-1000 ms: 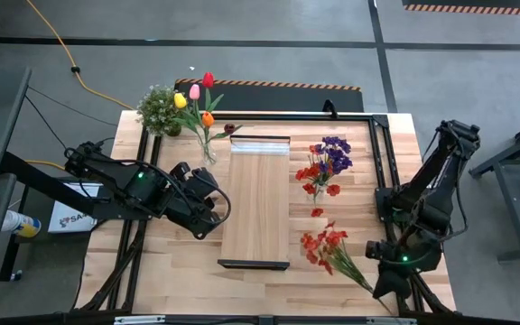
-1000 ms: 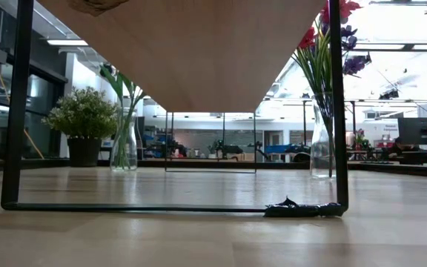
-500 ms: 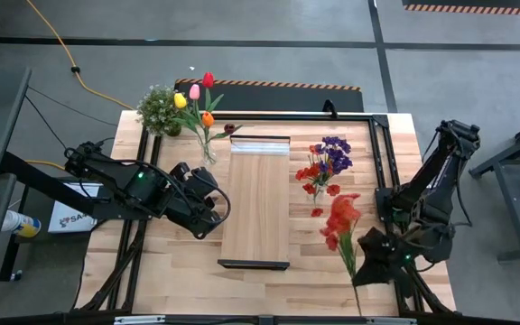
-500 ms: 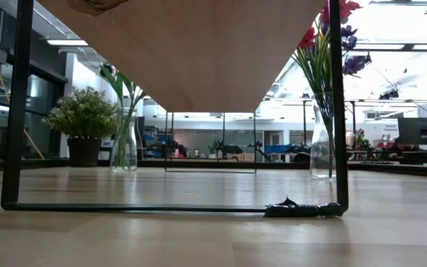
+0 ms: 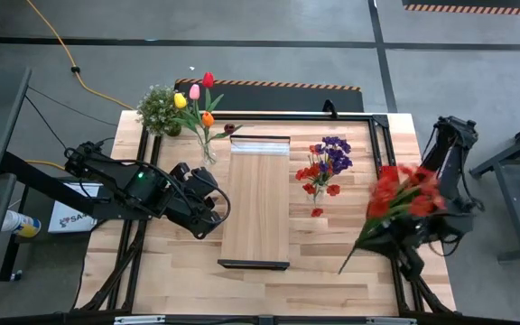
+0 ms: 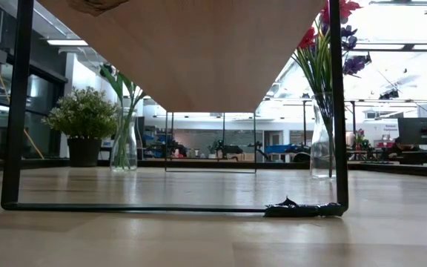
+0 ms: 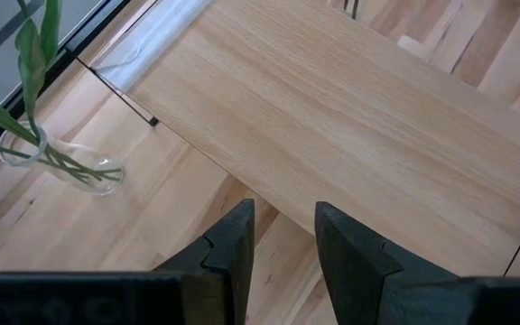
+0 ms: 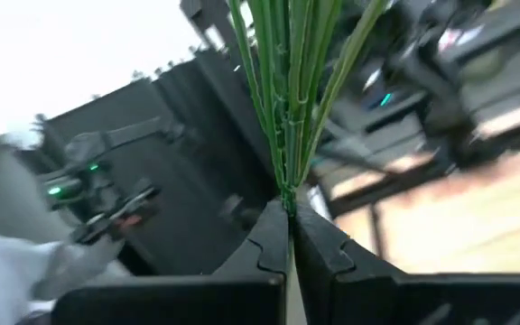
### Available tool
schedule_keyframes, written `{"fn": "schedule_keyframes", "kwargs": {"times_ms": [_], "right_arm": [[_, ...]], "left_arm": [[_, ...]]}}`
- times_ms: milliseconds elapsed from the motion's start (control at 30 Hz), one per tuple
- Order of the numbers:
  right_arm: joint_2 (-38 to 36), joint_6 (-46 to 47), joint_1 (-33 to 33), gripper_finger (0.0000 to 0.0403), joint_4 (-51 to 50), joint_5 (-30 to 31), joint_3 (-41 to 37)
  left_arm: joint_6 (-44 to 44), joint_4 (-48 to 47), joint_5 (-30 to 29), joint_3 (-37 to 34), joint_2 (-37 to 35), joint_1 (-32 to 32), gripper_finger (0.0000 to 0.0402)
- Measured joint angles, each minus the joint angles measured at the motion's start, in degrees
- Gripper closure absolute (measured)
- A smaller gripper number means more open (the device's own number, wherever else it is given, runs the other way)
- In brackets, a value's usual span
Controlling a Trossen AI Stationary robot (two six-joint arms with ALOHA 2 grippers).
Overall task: Pick and place flowers into a vace then onto a shelf
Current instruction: Put the red flowers into the right vase
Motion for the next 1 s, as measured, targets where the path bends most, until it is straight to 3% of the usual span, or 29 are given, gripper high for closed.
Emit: {"fn": "schedule_keyframes", "kwargs": {"times_ms": [167,467,567,1000], "right_arm": [[-4.43,-9.75,4.97,0.0403,-0.08,11.31,0.0],[-7.13,-24.48,13.7,0.0403,-0.52,40.26,0.0],[-7.03,-28.59,13.63,0.0403,-1.09,40.99,0.02],[-6.12,-28.21,6.32,0.0403,-8.74,41.03,0.02]], "left_arm": [[0.02,0.0,0.11,-0.01,0.0,0.0,0.025],[0.04,-0.02,0.11,0.0,0.0,0.0,0.025],[0.04,-0.01,0.11,-0.01,0.0,0.0,0.025],[-0.02,-0.02,0.11,-0.02,0.0,0.0,0.025]]}}
